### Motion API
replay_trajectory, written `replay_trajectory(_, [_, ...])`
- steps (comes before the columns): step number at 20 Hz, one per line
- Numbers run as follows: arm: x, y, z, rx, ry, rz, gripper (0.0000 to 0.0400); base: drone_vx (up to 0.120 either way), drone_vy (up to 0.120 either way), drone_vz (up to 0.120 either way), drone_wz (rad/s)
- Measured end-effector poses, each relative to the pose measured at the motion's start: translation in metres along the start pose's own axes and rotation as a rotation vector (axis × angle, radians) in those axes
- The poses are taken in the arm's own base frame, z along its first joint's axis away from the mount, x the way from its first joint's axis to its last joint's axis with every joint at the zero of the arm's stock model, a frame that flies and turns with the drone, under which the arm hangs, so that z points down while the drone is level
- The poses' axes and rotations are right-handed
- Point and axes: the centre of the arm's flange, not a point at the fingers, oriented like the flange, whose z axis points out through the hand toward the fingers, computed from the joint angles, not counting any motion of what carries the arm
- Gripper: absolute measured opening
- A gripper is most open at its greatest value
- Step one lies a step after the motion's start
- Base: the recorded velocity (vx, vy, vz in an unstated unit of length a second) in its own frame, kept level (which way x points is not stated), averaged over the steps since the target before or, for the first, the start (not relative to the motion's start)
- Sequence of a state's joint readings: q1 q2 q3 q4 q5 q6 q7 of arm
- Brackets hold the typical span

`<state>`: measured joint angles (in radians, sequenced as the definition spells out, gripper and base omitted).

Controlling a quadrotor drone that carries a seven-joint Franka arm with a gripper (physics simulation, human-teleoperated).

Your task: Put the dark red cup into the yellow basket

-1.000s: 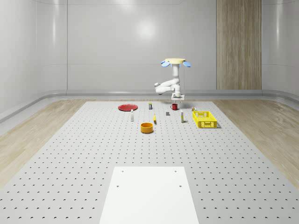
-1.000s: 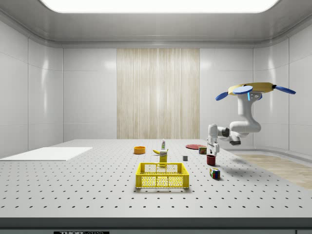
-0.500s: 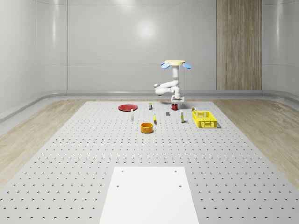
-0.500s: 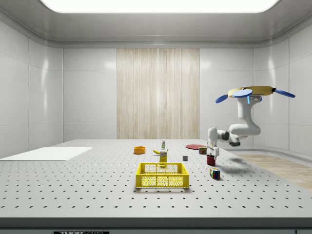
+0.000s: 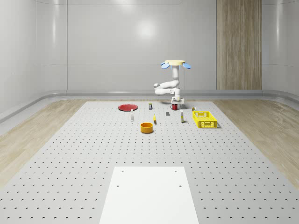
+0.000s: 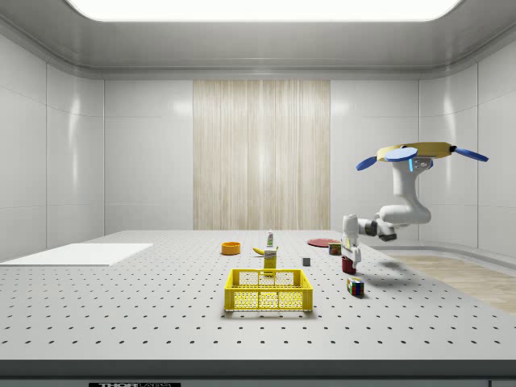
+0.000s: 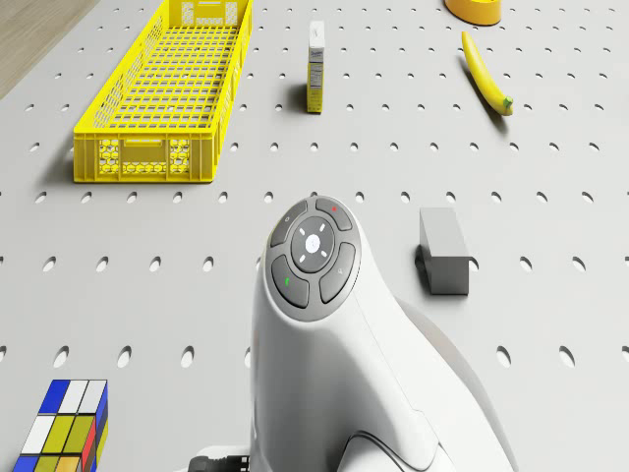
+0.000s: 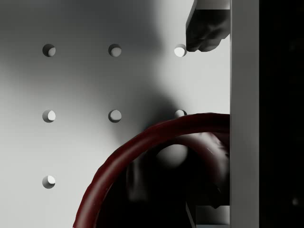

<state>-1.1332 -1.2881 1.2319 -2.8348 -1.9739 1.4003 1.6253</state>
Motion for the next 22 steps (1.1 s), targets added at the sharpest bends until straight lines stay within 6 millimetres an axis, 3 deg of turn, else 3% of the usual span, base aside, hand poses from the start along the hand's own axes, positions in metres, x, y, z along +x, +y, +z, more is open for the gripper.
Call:
replay_trajectory(3, [0.0008, -0.0008, 0.0036, 0.000, 0.000, 0.000, 0.0400, 0.000, 0.000, 0.000, 0.000])
replay_trajectory(7, [0.0014, -0.0013, 0.0058, 0.000, 0.000, 0.000, 0.0220, 0.000, 0.000, 0.000, 0.000])
replay_trajectory(11, [0.0054, 0.0017, 0.0073, 0.003, -0.001, -0.042, 0.0158, 0.000, 0.000, 0.000, 0.000])
replay_trajectory(15, [0.0070, 0.0027, 0.0080, 0.005, -0.003, -0.050, 0.0124, 0.000, 0.000, 0.000, 0.000])
replay_trajectory(22, [0.0029, -0.0007, 0.0008, 0.001, 0.000, -0.010, 0.0107, 0.000, 0.000, 0.000, 0.000])
